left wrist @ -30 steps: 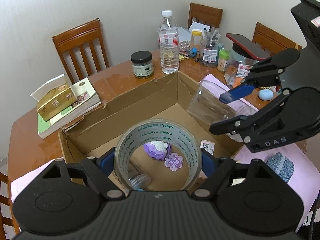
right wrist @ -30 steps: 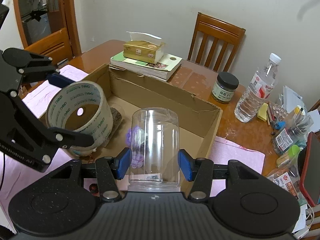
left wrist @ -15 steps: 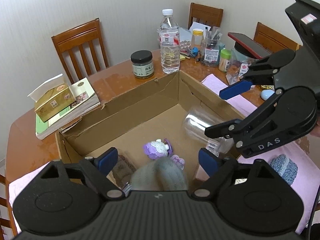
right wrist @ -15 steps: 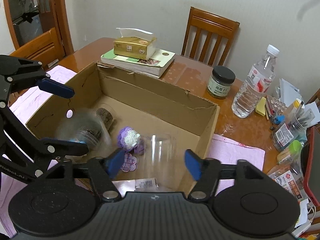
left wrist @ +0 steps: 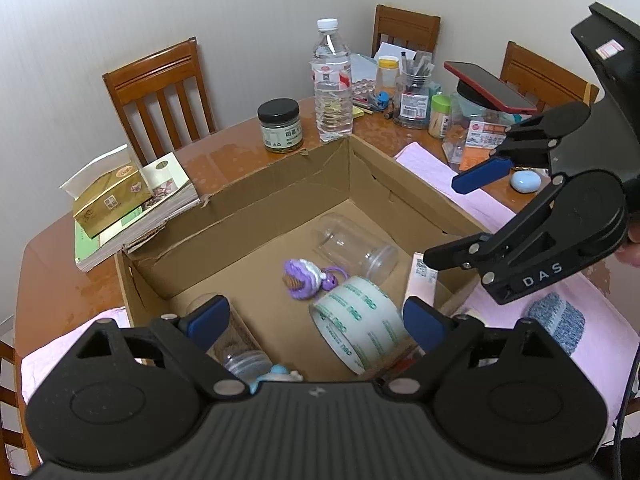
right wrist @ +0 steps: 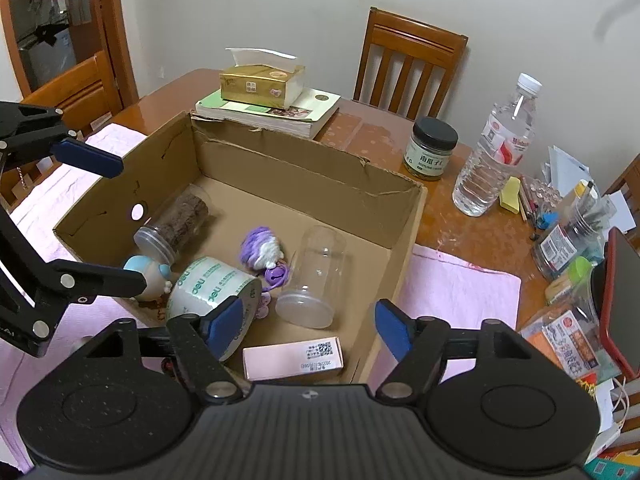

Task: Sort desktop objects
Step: 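Withdraw both tools from the box back over the table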

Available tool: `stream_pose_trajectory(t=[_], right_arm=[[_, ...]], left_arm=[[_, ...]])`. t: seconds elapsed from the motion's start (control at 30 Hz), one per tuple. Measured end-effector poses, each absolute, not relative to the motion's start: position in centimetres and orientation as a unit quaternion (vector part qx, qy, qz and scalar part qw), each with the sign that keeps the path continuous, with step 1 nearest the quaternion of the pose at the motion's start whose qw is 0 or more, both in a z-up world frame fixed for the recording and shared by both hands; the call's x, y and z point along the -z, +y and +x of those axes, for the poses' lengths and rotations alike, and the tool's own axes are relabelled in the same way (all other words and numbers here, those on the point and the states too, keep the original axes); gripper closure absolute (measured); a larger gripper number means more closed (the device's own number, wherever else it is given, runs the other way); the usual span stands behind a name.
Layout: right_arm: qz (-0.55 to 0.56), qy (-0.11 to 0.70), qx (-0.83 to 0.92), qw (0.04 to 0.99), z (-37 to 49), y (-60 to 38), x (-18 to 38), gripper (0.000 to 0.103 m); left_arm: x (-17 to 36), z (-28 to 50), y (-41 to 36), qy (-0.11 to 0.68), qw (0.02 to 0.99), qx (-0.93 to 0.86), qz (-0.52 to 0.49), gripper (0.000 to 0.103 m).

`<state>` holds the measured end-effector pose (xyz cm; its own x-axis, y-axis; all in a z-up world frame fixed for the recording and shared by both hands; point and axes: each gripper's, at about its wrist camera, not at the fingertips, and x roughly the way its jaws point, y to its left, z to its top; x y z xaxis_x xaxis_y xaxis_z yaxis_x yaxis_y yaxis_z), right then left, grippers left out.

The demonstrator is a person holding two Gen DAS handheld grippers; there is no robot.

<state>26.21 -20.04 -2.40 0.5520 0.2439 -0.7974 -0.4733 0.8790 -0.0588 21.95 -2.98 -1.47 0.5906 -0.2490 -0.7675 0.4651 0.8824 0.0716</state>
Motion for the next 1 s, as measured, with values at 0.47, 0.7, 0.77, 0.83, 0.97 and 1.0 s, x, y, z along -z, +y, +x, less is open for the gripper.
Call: stream_pose_trajectory(t=[0.47,0.7,0.77,0.83,0.97,1.0], right_arm=[[-0.119,0.418,-0.203,0.878,21.5,-20.3,1.7,0.011],[-0.112,0.420,-0.200,0.878,18.5,-20.5,2.0,0.008],[-0.110,0.422,-0.200,0.877,17.6,-20.5,2.2,0.008],[-0.107,0.424,-0.200,0.877,16.9,-20.5,2.3,0.007],[-0.097,0.429,-0.197,0.876,15.8,-20.7,2.8,0.007],[-0.093,0.430,-0.196,0.876,15.5,-20.7,2.8,0.007]], left_arm=[[0.9,17.2,-2.4,0.402,0.884,0.196,0.136,0.009],[1.4,14.3,-2.1,0.410,0.883,0.189,0.130,0.009],[1.9,13.5,-1.9,0.417,0.881,0.187,0.123,0.009],[2.4,12.9,-1.7,0.424,0.879,0.182,0.118,0.009],[3.4,11.8,-1.4,0.436,0.877,0.170,0.111,0.009],[3.7,11.5,-1.4,0.438,0.877,0.168,0.109,0.009]])
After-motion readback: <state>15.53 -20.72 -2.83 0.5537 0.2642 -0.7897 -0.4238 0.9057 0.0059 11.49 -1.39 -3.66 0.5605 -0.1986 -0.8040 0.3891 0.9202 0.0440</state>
